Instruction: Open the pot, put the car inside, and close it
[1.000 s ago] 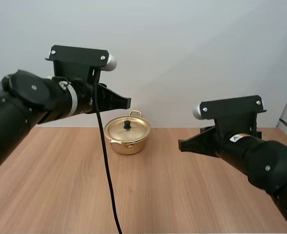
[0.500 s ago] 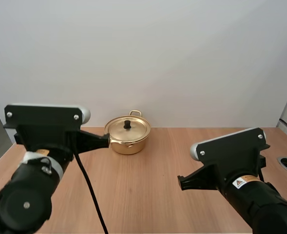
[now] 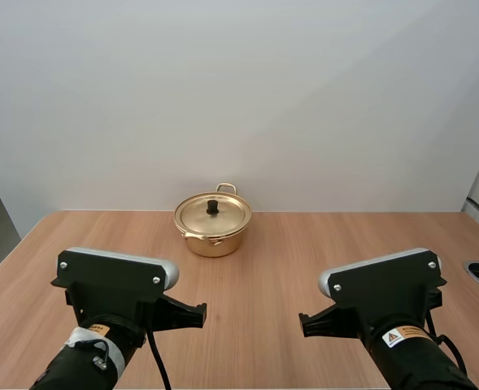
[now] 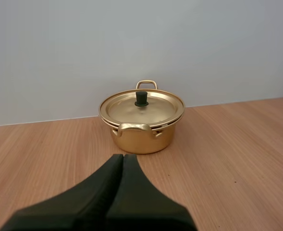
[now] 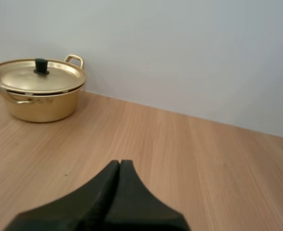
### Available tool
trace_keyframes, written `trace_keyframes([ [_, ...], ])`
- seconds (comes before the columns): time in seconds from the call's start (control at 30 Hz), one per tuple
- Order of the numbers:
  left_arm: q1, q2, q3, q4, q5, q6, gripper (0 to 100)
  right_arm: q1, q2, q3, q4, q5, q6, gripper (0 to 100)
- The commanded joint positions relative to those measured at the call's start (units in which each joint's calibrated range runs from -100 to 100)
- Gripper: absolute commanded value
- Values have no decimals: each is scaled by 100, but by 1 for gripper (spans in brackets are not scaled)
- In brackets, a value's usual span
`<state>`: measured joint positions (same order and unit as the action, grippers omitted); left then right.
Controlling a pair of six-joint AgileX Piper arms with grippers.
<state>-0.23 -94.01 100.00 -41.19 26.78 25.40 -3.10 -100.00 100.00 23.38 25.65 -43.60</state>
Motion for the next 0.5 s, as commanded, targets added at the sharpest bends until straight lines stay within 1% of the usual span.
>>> trace_keyframes([
  [0.0, 5, -1, 0, -1, -8, 1, 0, 0, 0, 0, 47, 183, 3, 0],
  [0.07, 5, -1, 0, 48, -4, 1, 0, 0, 0, 0, 28, 313, 40, 0],
  [0.13, 5, -1, 0, 291, 73, 1, 0, 0, 0, 0, -9, 721, 96, 0],
  [0.17, 5, -1, 0, 417, 124, 1, 0, 5, 0, 0, -9, 900, 251, 0],
  [0.27, 5, -1, 0, 699, 299, 1, 0, 5, 0, 0, -9, 900, 703, 0],
  [0.4, 5, -1, 0, 1255, 359, 1, 0, 5, 0, 0, -80, 900, 715, 0],
  [0.47, 5, -1, 0, 1271, 266, 1, 0, 5, 0, 0, -105, 900, 715, 0],
])
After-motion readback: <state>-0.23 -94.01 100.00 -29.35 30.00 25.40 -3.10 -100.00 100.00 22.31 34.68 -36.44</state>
